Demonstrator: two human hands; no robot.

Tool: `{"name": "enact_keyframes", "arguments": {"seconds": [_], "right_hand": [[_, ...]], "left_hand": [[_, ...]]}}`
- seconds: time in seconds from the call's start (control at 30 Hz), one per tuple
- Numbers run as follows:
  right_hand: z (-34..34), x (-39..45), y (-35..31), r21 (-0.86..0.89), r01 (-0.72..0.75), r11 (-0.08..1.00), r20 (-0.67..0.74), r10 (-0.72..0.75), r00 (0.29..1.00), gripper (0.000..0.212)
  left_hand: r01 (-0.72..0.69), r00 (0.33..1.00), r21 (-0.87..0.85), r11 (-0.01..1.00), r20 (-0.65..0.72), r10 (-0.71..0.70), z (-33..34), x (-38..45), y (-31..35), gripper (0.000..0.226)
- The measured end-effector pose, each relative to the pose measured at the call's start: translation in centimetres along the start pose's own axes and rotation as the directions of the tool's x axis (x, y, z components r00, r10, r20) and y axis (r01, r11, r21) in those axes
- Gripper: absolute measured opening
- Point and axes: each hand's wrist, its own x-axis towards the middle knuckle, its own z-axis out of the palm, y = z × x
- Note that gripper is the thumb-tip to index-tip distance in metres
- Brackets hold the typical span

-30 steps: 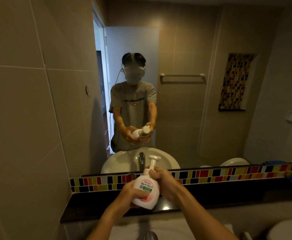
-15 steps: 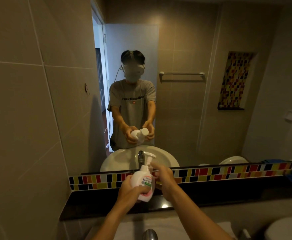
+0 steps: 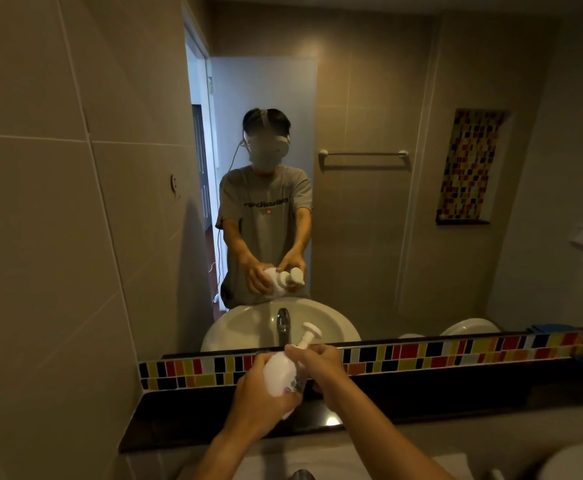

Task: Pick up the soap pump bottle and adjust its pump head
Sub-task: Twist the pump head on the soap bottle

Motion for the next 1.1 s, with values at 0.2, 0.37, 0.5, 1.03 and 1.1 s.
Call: {"name": "enact_keyframes", "arguments": {"seconds": [0.2,0.37,0.5,1.03,1.1], "right_hand": [[-1.5,-0.1,0.0,0.309,-0.139,0.941,0.278,0.05,0.959,0.04],[-1.0,0.1,-0.4,0.072,-0.063,0.995,0.144,0.052,0.988,0.029],[-1.0,0.0,-0.4,0.086,-0.038,0.996,0.143,0.025,0.989,0.032],[-0.3,-0.2,-1.2,0.027,0.092,0.995,0.071,-0.093,0.993,0.023],[-0.3,-0.2,-1.4,0.076,0.113,0.991,0.112,-0.121,0.986,0.024]], "left_hand": [[0.506,0.856,-0.531,0.68,0.409,-0.318,-1.4,0.1,0.5,0.069],[0.175,0.983,-0.207,0.963,0.088,-0.159,-0.3,0.2,0.3,0.061],[0.129,0.992,-0.289,0.949,0.027,-0.127,0.1,0.2,-0.3,0.063],[-0.023,1.0,-0.301,0.953,-0.025,0.016,0.4,-1.0,0.1,0.058],[0.004,1.0,-0.382,0.924,-0.001,-0.005,0.2,-1.1,0.4,0.056]]}}
